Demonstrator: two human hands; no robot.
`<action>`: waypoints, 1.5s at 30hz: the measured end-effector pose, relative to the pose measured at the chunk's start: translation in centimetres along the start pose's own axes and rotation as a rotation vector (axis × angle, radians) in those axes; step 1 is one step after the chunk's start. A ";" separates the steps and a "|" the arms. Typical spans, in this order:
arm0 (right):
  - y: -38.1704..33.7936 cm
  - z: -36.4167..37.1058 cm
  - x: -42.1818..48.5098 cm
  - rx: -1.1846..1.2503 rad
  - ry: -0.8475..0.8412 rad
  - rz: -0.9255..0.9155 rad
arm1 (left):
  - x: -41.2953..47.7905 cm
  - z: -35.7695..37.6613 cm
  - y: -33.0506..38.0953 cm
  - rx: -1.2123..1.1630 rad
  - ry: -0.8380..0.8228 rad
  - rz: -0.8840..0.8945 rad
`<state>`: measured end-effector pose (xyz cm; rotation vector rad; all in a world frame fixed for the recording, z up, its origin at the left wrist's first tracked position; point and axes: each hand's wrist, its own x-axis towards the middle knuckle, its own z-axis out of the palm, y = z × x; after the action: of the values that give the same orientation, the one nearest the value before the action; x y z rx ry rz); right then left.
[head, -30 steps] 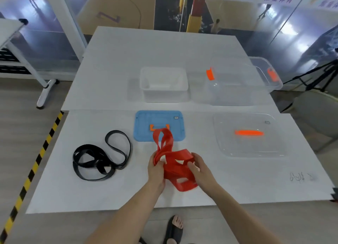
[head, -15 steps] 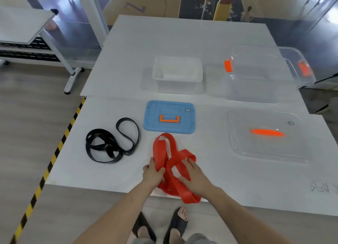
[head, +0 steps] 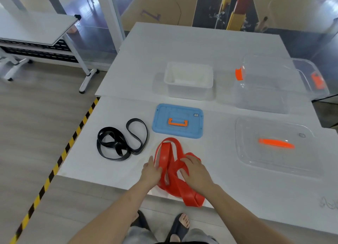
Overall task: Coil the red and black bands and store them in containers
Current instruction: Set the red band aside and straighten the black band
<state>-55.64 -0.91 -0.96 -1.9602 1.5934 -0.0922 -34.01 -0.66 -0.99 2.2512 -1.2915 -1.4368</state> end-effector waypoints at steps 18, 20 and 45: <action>-17.4 5.2 16.1 -0.030 -0.167 -0.012 | 6.6 -17.9 -9.9 -0.083 0.392 -0.094; -18.2 6.2 18.0 0.007 -0.181 0.084 | 8.6 -19.5 -11.2 -0.185 0.324 -0.177; -24.9 13.6 20.2 -0.272 -0.133 0.136 | 13.9 -23.5 -13.2 -0.608 -0.103 -0.123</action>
<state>-22.83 -11.36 -6.14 -2.0026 1.7171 0.3187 -5.34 -9.59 -5.16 1.8835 -0.6150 -1.7137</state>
